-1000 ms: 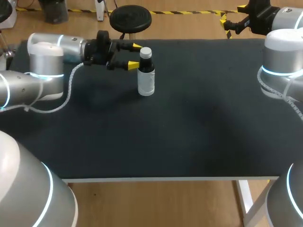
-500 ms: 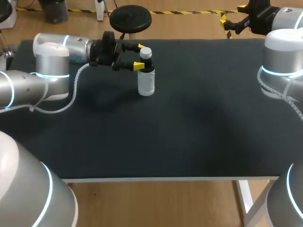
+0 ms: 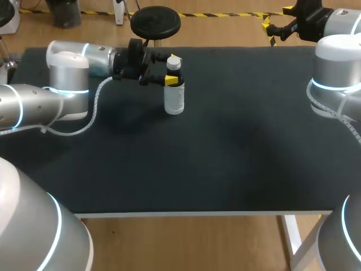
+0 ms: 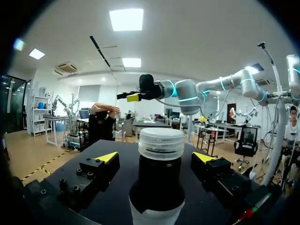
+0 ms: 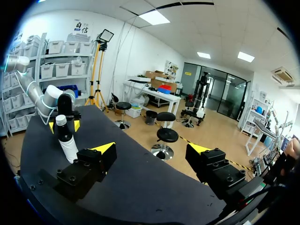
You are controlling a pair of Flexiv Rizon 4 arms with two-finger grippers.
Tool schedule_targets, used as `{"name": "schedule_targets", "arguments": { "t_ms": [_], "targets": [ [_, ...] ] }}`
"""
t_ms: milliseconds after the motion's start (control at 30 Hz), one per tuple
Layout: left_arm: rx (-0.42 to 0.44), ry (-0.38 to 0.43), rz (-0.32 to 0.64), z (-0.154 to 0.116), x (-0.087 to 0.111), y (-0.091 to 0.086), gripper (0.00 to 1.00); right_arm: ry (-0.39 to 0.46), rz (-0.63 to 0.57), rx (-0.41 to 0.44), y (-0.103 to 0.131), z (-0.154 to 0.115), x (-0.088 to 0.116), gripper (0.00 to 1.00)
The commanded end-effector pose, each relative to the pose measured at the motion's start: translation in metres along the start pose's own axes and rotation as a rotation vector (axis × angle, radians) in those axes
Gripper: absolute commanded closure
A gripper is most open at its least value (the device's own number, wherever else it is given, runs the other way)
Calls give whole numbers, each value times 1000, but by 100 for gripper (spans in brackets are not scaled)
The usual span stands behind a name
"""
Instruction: Unscrew the bottle cap
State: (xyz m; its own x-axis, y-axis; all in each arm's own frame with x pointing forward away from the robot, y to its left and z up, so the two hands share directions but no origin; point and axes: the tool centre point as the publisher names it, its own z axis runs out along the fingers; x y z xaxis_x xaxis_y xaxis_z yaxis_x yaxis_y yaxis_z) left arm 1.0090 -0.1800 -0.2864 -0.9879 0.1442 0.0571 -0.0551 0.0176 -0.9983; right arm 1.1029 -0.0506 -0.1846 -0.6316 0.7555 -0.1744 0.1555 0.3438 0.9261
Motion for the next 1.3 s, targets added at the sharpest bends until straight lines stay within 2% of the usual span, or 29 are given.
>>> {"name": "schedule_targets", "arguments": {
  "t_ms": [33, 233, 267, 333, 367, 433, 900, 1133, 1300],
  "targets": [
    [6, 10, 0, 2, -4, 3, 0, 1, 0, -1, 0, 0, 0, 0],
    [-1, 13, -2, 4, -4, 4, 0, 1, 0, -1, 0, 0, 0, 0],
    [-2, 12, -3, 4, -4, 4, 13, 1, 0, -1, 0, 0, 0, 0],
    [-7, 10, -4, 5, -4, 4, 67, 1, 0, -1, 0, 0, 0, 0],
    [-9, 9, -4, 5, -4, 4, 86, 1, 0, -1, 0, 0, 0, 0],
    [-10, 8, -5, 4, -3, 5, 100, 1, 0, -1, 0, 0, 0, 0],
    [-12, 15, 9, 0, -1, 3, 100, 1, 0, -1, 0, 0, 0, 0],
    [3, 25, 54, -1, 2, -7, 100, 1, 0, -1, 0, 0, 0, 0],
    [6, 42, 72, -1, 3, -6, 100, 1, 0, -1, 0, 0, 0, 0]
  ]
}}
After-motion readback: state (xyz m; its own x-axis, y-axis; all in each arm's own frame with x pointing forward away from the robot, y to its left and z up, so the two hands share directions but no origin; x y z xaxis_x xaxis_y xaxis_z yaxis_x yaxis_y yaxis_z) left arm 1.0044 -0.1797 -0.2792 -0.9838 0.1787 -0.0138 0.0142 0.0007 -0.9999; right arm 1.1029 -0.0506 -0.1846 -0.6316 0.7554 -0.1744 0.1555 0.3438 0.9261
